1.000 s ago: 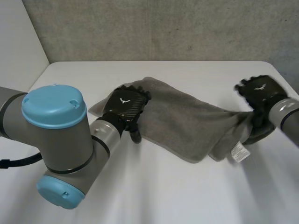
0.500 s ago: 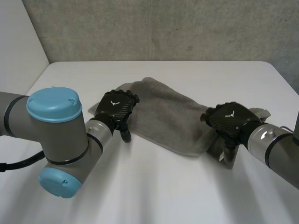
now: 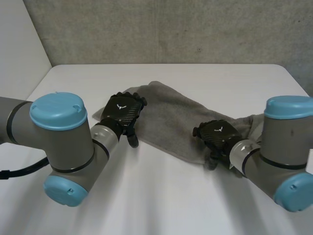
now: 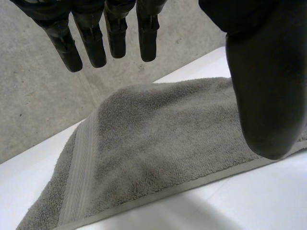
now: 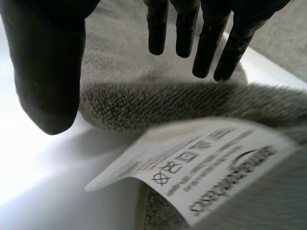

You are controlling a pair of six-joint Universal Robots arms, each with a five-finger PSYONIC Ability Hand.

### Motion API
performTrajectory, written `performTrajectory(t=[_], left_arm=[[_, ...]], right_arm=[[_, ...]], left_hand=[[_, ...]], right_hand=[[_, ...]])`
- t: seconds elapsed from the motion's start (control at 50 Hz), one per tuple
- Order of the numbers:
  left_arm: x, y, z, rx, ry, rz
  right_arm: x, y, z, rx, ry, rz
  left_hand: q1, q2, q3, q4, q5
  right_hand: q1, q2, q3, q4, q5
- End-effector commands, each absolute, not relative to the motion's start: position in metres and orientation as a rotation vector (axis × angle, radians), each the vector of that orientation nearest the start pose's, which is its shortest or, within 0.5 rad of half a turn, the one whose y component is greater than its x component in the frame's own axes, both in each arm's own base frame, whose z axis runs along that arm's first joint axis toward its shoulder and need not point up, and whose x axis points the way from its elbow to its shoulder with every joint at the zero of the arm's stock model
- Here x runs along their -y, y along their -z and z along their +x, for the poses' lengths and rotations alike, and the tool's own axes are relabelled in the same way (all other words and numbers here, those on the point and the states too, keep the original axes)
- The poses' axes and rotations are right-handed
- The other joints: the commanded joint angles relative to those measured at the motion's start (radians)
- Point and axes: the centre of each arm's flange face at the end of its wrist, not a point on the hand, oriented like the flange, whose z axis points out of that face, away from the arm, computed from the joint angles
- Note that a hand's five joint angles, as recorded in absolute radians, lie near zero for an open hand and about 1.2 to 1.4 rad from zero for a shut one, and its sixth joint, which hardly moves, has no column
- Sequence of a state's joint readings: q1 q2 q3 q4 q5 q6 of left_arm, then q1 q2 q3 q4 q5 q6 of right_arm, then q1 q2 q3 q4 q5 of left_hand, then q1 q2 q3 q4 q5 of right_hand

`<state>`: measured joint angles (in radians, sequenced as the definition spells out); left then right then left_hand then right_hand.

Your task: Fold the towel.

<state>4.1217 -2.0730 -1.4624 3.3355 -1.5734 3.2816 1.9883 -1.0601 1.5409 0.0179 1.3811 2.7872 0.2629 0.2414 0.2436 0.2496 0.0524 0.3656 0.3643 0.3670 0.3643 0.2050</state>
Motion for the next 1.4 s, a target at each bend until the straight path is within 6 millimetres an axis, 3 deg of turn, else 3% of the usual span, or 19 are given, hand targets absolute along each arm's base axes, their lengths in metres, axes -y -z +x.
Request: performTrajectory(t=[0.02,0.14,0.18,0.2,0.24,0.32,0.46,0.52,0.62,0.9,1.0,1.04,1.12,1.22,1.3,1.4], left_arm=[[0.253,-0.173,-0.327,-2.512,2.112,0.959],[0.260,-0.167,-0.332,-2.516,2.106,0.966],[0.262,-0.165,-0.334,-2.518,2.108,0.976],[0.263,-0.163,-0.337,-2.523,2.113,0.997],[0.264,-0.160,-0.340,-2.532,2.114,1.024],[0.265,-0.152,-0.346,-2.557,2.112,1.095],[0.267,-0.143,-0.351,-2.574,2.100,1.137],[0.270,-0.139,-0.353,-2.577,2.096,1.138],[0.277,-0.132,-0.357,-2.575,2.098,1.137],[0.287,-0.118,-0.364,-2.577,2.093,1.136],[0.287,-0.113,-0.365,-2.588,2.080,1.141],[0.287,-0.112,-0.365,-2.589,2.079,1.136],[0.286,-0.112,-0.365,-2.602,2.071,1.133],[0.283,-0.121,-0.359,-2.608,2.066,1.123],[0.281,-0.155,-0.340,-2.573,2.099,1.072],[0.277,-0.199,-0.317,-2.517,2.169,1.003]], right_arm=[[0.270,-0.136,0.283,-2.306,1.476,-1.063],[0.272,-0.141,0.284,-2.292,1.496,-1.052],[0.274,-0.143,0.285,-2.286,1.507,-1.047],[0.274,-0.143,0.285,-2.286,1.507,-1.047],[0.273,-0.146,0.285,-2.284,1.513,-1.044],[0.272,-0.157,0.283,-2.273,1.530,-1.005],[0.260,-0.199,0.276,-2.193,1.611,-0.893],[0.258,-0.205,0.275,-2.176,1.626,-0.891],[0.254,-0.226,0.260,-2.163,1.655,-0.865],[0.239,-0.249,0.239,-2.149,1.634,-0.845],[0.236,-0.254,0.234,-2.148,1.657,-0.832],[0.236,-0.254,0.234,-2.151,1.656,-0.830],[0.235,-0.255,0.233,-2.148,1.660,-0.831],[0.237,-0.258,0.232,-2.144,1.671,-0.841],[0.233,-0.255,0.232,-2.191,1.576,-0.899],[0.229,-0.225,0.236,-2.294,1.328,-1.079]], left_hand=[[-0.058,-0.037,-0.039,-0.045,-0.022],[-0.061,-0.040,-0.042,-0.048,-0.025],[-0.058,-0.037,-0.039,-0.045,-0.022],[-0.058,-0.037,-0.039,-0.045,-0.022],[-0.058,-0.037,-0.039,-0.045,-0.022],[-0.061,-0.040,-0.042,-0.048,-0.025],[-0.061,-0.040,-0.042,-0.048,-0.025],[-0.061,-0.040,-0.042,-0.048,-0.025],[-0.052,-0.031,-0.033,-0.039,-0.016],[0.144,0.166,0.164,0.158,0.180],[0.470,0.492,0.490,0.484,0.506],[0.856,0.878,0.875,0.869,0.892],[1.101,1.123,1.121,1.115,1.137],[1.133,1.155,1.153,1.147,1.169],[1.133,1.155,1.153,1.147,1.169],[1.133,1.155,1.153,1.147,1.169]], right_hand=[[0.042,0.044,0.041,0.044,0.028],[0.339,0.340,0.337,0.340,0.325],[0.695,0.696,0.693,0.696,0.681],[0.697,0.698,0.696,0.698,0.683],[1.027,1.028,1.026,1.029,1.013],[1.031,1.032,1.029,1.032,1.017],[1.031,1.032,1.029,1.032,1.017],[1.031,1.032,1.029,1.032,1.017],[1.031,1.032,1.029,1.032,1.017],[1.031,1.032,1.029,1.032,1.017],[1.031,1.032,1.029,1.032,1.017],[1.031,1.032,1.029,1.032,1.017],[1.031,1.032,1.029,1.032,1.017],[1.031,1.032,1.029,1.032,1.017],[1.031,1.032,1.029,1.032,1.017],[1.031,1.032,1.029,1.032,1.017]])
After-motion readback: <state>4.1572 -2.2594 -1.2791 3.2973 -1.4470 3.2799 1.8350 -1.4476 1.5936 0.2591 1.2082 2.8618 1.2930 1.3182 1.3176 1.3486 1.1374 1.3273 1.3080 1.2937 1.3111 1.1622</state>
